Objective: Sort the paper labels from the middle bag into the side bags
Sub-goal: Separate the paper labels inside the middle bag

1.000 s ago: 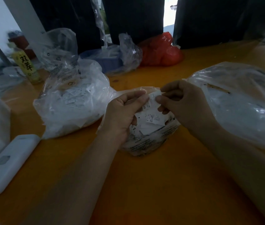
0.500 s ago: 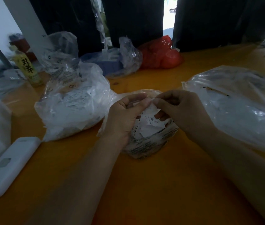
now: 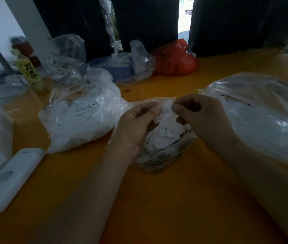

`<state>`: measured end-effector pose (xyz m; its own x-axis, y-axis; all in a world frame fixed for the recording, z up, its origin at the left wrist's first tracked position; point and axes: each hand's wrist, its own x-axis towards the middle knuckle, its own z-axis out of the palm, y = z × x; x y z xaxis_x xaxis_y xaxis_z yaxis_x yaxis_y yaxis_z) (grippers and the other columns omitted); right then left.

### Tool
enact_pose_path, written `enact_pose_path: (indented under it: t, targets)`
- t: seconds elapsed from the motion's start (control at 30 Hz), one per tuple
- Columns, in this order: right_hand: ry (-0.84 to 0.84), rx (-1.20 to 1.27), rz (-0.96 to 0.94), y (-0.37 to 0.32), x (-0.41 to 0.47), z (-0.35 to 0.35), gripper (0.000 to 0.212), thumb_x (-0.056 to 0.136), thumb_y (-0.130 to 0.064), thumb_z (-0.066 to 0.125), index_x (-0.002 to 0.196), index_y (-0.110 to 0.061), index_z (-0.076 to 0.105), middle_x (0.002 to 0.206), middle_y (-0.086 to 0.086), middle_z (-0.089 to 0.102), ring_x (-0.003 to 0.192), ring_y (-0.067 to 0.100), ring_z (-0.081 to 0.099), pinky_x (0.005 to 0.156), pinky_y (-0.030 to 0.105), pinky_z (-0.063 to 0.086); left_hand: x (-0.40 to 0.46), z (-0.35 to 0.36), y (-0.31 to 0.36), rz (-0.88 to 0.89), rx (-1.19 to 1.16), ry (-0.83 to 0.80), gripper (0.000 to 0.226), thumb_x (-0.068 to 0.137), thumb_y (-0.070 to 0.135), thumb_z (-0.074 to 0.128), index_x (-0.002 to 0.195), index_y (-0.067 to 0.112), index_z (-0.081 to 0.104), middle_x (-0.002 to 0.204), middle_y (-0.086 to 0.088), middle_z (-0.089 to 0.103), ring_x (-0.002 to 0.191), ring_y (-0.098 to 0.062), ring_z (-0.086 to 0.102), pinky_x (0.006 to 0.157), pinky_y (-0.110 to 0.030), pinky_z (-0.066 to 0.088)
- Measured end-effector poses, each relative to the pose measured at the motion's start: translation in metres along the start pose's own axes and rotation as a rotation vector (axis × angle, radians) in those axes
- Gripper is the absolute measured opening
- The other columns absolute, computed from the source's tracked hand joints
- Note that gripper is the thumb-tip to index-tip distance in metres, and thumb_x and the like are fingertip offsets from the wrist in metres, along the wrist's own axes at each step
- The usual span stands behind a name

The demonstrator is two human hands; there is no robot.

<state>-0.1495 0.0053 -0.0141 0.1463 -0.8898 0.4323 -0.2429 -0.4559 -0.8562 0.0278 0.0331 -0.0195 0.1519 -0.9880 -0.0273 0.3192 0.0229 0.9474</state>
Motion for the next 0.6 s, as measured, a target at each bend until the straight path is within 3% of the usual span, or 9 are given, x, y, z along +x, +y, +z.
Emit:
enact_pose_path:
  t: [0.1, 0.3, 0.47, 0.53, 0.6]
  targets:
    - [0.017, 0.005, 0.023, 0.0, 0.002, -0.003, 0.002, 0.093, -0.03, 0.071, 0.094, -0.031, 0.072, 0.078, -0.015, 0.073, 0.069, 0.004, 0.07, 0.064, 0.013, 0.054, 0.002, -0.004, -0.001, 0.013, 0.028, -0.004, 0.014, 0.075, 0.022, 0.085, 0.09, 0.021, 0.084, 0.099, 0.0, 0.08, 0.091, -0.009, 0.075, 0.074, -0.02, 0.058]
    - [0.053, 0.082, 0.055, -0.003, 0.004, -0.005, 0.005, 0.091, -0.029, 0.074, 0.094, -0.028, 0.071, 0.077, -0.013, 0.072, 0.067, 0.003, 0.068, 0.062, 0.01, 0.05, 0.004, -0.006, 0.003, 0.153, 0.158, 0.065, 0.013, 0.078, 0.025, 0.088, 0.091, 0.024, 0.085, 0.097, -0.002, 0.082, 0.088, -0.011, 0.077, 0.076, -0.021, 0.059]
    - [0.028, 0.198, 0.131, -0.002, 0.003, -0.003, 0.021, 0.092, -0.031, 0.073, 0.109, -0.026, 0.062, 0.08, -0.002, 0.071, 0.072, 0.012, 0.071, 0.067, 0.026, 0.059, 0.002, -0.007, 0.006, 0.208, 0.267, 0.129, 0.007, 0.086, 0.026, 0.086, 0.091, 0.029, 0.085, 0.094, 0.0, 0.082, 0.086, -0.015, 0.077, 0.079, -0.029, 0.061]
    - [0.033, 0.186, 0.156, -0.001, 0.004, -0.005, 0.02, 0.094, -0.032, 0.071, 0.111, -0.025, 0.062, 0.078, -0.001, 0.07, 0.069, 0.01, 0.069, 0.064, 0.023, 0.057, -0.001, -0.008, 0.011, 0.306, 0.324, 0.205, 0.006, 0.088, 0.024, 0.084, 0.091, 0.029, 0.083, 0.09, 0.004, 0.081, 0.081, -0.01, 0.077, 0.073, -0.023, 0.06]
    - [0.072, 0.06, 0.139, -0.001, 0.006, -0.01, 0.012, 0.097, -0.032, 0.066, 0.106, -0.025, 0.063, 0.076, -0.001, 0.067, 0.062, 0.006, 0.063, 0.057, 0.021, 0.052, -0.001, -0.017, 0.023, 0.536, 0.505, 0.363, 0.01, 0.092, 0.024, 0.08, 0.098, 0.032, 0.079, 0.089, 0.009, 0.08, 0.081, -0.003, 0.075, 0.069, -0.017, 0.059]
